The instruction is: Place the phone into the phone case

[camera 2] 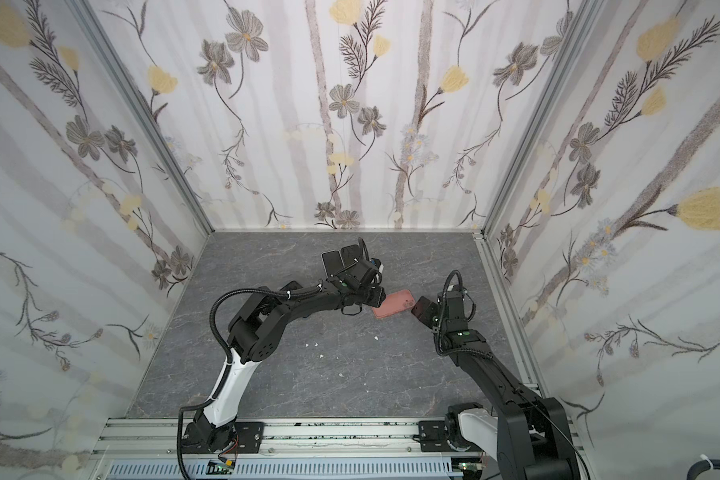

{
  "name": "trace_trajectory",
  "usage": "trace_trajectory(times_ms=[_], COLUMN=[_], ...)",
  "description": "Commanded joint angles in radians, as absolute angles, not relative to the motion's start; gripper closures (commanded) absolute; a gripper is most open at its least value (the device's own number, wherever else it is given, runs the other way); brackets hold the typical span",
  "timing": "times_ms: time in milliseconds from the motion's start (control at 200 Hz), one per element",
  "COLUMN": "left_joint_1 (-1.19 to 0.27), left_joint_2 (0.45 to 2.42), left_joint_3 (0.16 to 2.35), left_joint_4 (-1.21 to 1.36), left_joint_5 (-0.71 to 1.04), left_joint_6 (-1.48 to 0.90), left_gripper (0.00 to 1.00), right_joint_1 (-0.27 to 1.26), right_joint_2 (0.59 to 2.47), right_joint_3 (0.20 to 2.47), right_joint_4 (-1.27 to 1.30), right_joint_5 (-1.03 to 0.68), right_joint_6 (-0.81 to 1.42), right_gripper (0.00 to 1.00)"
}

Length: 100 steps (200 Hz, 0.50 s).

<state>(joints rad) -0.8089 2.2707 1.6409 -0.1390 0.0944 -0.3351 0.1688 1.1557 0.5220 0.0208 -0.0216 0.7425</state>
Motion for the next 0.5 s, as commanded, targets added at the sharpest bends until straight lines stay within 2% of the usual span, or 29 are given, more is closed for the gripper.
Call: trace_trajectory(times_ms=[0,270,495], left_joint_1=[-0.815,-0.852,-0.942], left_joint_2=[2.242,2.100,1.971], left_joint_3=[1.579,1.343,1.100], left_joint_4=[-0.123,0.000,0.151], left_joint_5=[0.132,0.214,0.276], left_joint_6=[-0.364,-0.450,-0.563], left_gripper=[0.57,0.57,0.57], right_joint_1=[0.169,0.182,0.298], right_joint_2=[1.207,1.295,1.341], right_joint_3=[0.541,0.586,0.603], right_joint_4=[0.089,0.139,0.168], right_joint_5=[-0.077,-0.235,-0.316], right_joint_6=[0.743,0.755,0.778], right_gripper=[1.00,1.00,1.00])
